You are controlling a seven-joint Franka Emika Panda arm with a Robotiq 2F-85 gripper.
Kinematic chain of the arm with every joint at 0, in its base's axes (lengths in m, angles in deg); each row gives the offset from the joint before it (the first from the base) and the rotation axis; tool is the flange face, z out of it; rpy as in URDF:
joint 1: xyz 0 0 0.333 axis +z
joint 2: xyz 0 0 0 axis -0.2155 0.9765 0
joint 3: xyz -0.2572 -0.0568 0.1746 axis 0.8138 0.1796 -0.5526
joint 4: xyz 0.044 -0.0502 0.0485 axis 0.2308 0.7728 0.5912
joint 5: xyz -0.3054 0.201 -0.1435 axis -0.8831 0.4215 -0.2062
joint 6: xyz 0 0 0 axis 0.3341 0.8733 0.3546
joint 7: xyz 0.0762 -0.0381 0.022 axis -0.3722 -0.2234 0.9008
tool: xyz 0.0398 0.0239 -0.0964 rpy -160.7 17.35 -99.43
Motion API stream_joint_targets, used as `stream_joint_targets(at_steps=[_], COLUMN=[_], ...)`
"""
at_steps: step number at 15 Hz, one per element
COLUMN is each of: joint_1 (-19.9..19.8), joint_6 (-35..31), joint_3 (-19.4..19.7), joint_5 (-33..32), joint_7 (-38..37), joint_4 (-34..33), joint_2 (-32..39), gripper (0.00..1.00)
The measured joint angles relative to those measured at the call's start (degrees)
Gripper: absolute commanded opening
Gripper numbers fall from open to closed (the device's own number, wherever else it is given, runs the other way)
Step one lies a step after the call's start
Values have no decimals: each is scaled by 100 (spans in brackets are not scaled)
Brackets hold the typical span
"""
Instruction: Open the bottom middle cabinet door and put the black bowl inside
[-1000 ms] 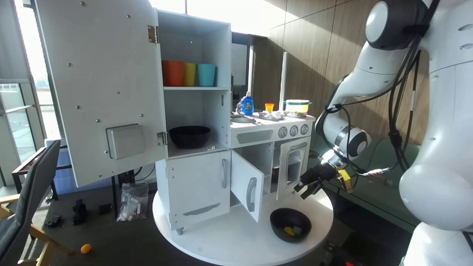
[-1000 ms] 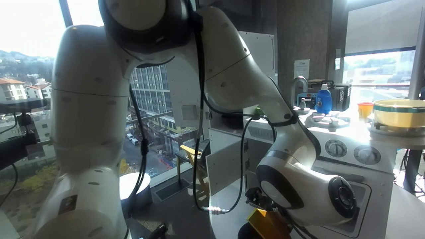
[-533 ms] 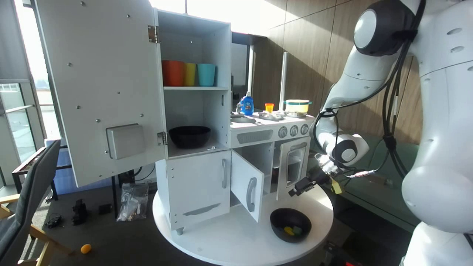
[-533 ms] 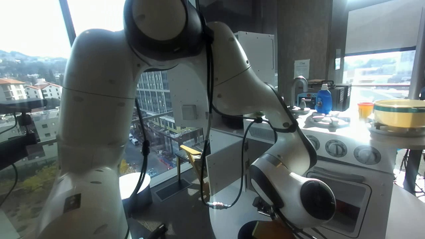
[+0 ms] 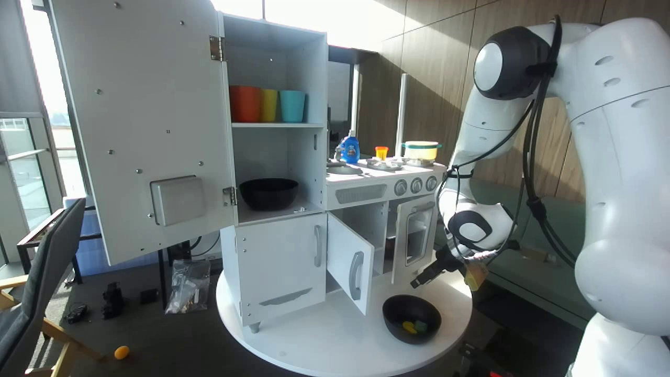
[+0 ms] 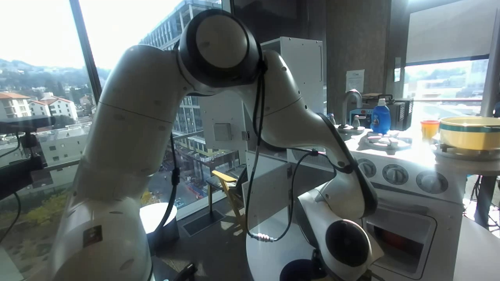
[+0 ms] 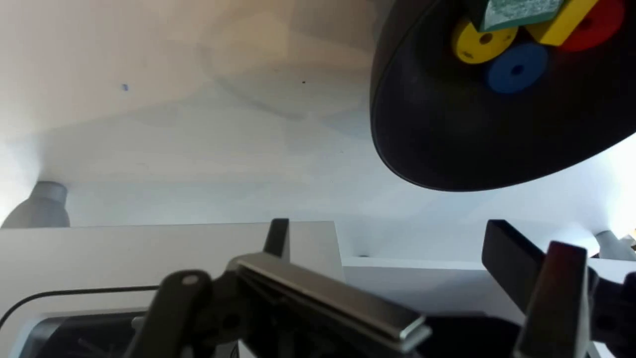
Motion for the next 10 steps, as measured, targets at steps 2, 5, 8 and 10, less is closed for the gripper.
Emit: stream_joint_targets(at_steps=[2,5,8,10], joint_1=[124,270,380,442], joint_6=[-141,-249,-296,-324], joint_3=[75,151,195,209], joint_5=[125,219,349,473], joint_7=[178,351,492,569], joint_4=[-41,-52,-73,-111], joint_2=[198,413,570,685], gripper=[100,100,100,100])
